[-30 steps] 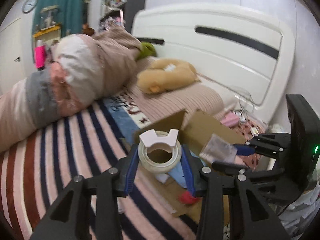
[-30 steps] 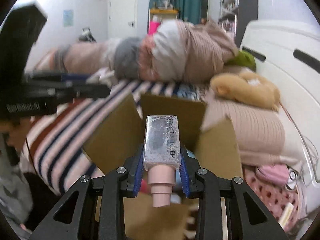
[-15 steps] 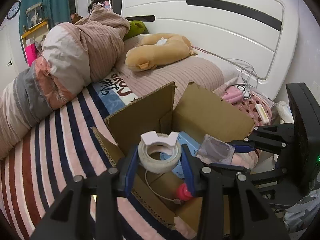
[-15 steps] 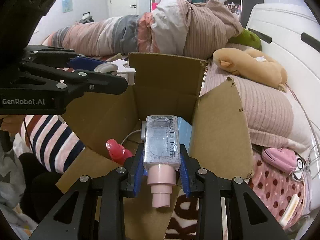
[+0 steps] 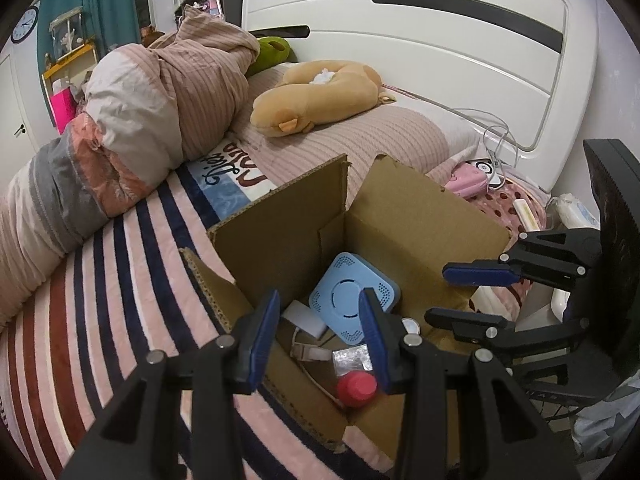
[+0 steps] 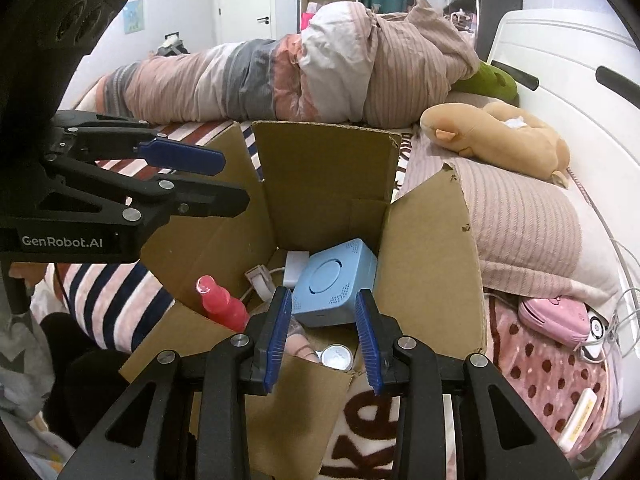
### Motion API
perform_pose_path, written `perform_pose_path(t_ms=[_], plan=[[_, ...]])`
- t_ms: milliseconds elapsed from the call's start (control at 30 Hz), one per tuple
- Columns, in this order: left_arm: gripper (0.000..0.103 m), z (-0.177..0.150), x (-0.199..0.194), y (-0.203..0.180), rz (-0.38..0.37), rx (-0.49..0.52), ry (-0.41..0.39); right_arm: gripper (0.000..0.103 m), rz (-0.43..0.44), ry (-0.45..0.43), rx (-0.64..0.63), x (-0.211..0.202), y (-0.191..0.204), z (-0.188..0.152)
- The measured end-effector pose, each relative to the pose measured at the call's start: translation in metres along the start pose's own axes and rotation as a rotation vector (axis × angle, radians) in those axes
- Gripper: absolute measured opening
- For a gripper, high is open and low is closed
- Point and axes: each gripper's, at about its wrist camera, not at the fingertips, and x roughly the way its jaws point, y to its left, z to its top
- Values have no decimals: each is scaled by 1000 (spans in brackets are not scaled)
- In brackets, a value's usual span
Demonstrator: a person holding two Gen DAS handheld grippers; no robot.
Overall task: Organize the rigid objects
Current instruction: 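Lower the right gripper onto the small white-capped bottle and close on it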
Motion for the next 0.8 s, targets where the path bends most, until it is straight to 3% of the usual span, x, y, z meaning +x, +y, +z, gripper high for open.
perform_pose_path(t_ms=[67,100,133,267,500,533,600,800], plan=[[41,-1,-6,4,1,-7,-10,37,-3,-1,-1,-1,1,1],[48,-1,-10,7,4,-12,-19,38,-4,-6,-3,-3,2,3],[55,-3,-18,12,11,-23,-40,40,-2,-16,-6,-6,5,5],[63,-11,-47,38,29,-71,-105,40,11,-63,-20,-15,21,16],[70,-54,-92,112,189,-196,-184,40,130,-178,-68,-24,87,53],[70,-64,-96,125,247,-222,-188,40,150,-180,-78,-22,98,57],[71,-83,-98,145,295,-258,-190,40,177,-164,-102,-11,124,65],[71,-141,-72,203,273,-391,-162,40,254,-54,-151,46,192,66]])
